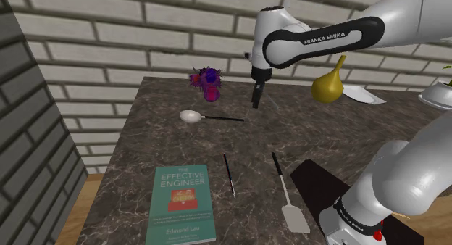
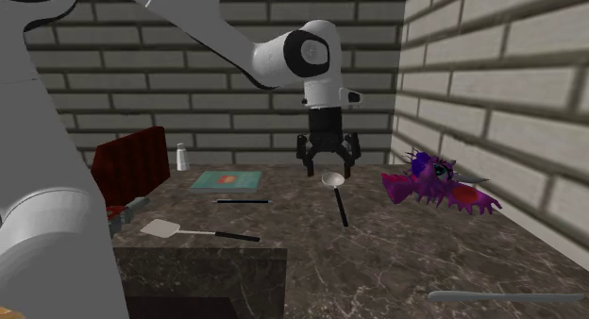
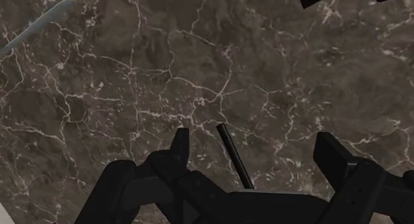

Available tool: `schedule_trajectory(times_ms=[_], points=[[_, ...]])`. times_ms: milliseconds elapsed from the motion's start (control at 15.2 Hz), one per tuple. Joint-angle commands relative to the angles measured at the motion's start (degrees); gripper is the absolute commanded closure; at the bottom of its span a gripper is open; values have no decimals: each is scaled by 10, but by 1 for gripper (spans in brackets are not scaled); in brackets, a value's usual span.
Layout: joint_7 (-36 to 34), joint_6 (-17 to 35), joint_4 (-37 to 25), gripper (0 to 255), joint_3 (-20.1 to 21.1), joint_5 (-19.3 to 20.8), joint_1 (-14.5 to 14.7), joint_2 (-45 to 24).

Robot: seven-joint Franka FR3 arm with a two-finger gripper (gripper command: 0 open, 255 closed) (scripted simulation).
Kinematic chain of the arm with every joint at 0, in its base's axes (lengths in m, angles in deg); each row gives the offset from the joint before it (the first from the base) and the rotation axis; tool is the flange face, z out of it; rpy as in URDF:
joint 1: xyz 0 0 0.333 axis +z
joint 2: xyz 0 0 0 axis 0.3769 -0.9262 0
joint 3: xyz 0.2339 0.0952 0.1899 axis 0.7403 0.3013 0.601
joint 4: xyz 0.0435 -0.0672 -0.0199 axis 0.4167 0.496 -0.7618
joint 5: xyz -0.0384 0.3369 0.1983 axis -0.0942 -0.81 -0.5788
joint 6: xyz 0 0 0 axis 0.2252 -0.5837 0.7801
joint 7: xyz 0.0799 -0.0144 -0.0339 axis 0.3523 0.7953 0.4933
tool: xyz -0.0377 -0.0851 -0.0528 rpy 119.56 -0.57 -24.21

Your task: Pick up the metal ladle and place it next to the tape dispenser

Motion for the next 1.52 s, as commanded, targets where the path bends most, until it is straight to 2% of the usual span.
schedule_trajectory(times_ms=[0, 858, 1452], points=[[26, 19, -26, 0, 3, 1, 6, -43], [164, 71, -214, 0, 45, 16, 46, -279], [159, 121, -190, 0, 40, 24, 43, -304]])
